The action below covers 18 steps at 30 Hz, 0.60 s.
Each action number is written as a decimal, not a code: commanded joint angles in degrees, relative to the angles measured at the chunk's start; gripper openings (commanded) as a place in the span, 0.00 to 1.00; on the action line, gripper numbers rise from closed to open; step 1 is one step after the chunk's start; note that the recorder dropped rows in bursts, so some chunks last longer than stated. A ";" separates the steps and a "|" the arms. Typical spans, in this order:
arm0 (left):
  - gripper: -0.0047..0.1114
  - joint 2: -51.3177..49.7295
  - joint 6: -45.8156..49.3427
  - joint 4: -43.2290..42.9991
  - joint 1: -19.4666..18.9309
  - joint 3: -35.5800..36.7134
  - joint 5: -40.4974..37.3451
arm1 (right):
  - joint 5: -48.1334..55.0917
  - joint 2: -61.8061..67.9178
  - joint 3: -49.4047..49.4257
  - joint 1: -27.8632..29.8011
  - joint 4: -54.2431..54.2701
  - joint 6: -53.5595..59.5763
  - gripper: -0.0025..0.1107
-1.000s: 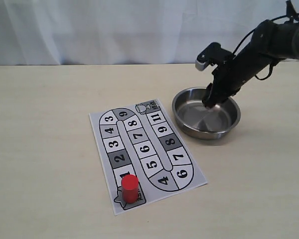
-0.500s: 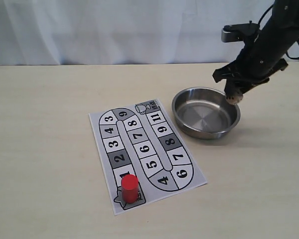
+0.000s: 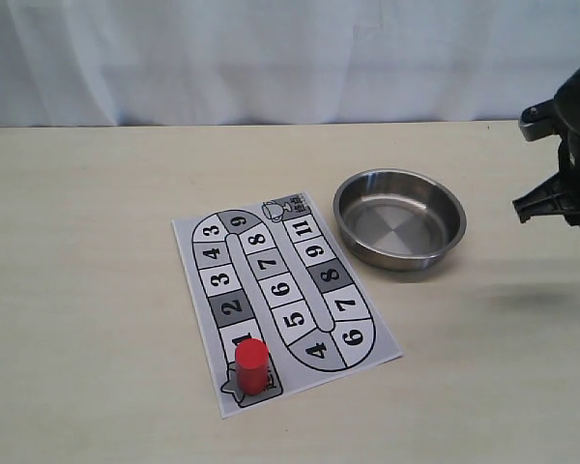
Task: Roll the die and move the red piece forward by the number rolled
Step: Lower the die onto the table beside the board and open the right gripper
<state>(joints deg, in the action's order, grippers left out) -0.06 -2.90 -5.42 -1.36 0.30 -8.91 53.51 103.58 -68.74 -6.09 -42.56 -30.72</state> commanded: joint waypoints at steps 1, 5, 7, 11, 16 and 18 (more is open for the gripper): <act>0.04 0.06 -0.12 0.06 0.01 -0.30 0.69 | -1.82 -0.48 3.23 0.00 -3.44 -1.70 0.06; 0.04 0.06 -0.12 0.06 0.01 -0.30 0.69 | -2.91 -0.48 3.80 0.00 -2.36 -1.18 0.06; 0.04 0.06 -0.12 0.06 0.01 -0.30 0.69 | -5.31 -0.48 3.80 0.00 2.26 3.28 0.06; 0.04 0.06 -0.12 0.06 0.01 -0.30 0.69 | -12.39 -0.48 3.80 0.00 19.23 17.74 0.09; 0.04 0.06 -0.12 0.06 0.01 -0.30 0.69 | -14.28 -0.48 3.80 0.00 32.58 29.97 0.40; 0.04 0.06 -0.12 0.06 0.01 -0.30 0.69 | -14.28 -0.48 3.80 0.00 34.28 31.55 0.61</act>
<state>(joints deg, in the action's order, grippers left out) -0.06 -2.90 -5.42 -1.36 0.30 -8.91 40.13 103.58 -65.24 -6.09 -12.33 -3.38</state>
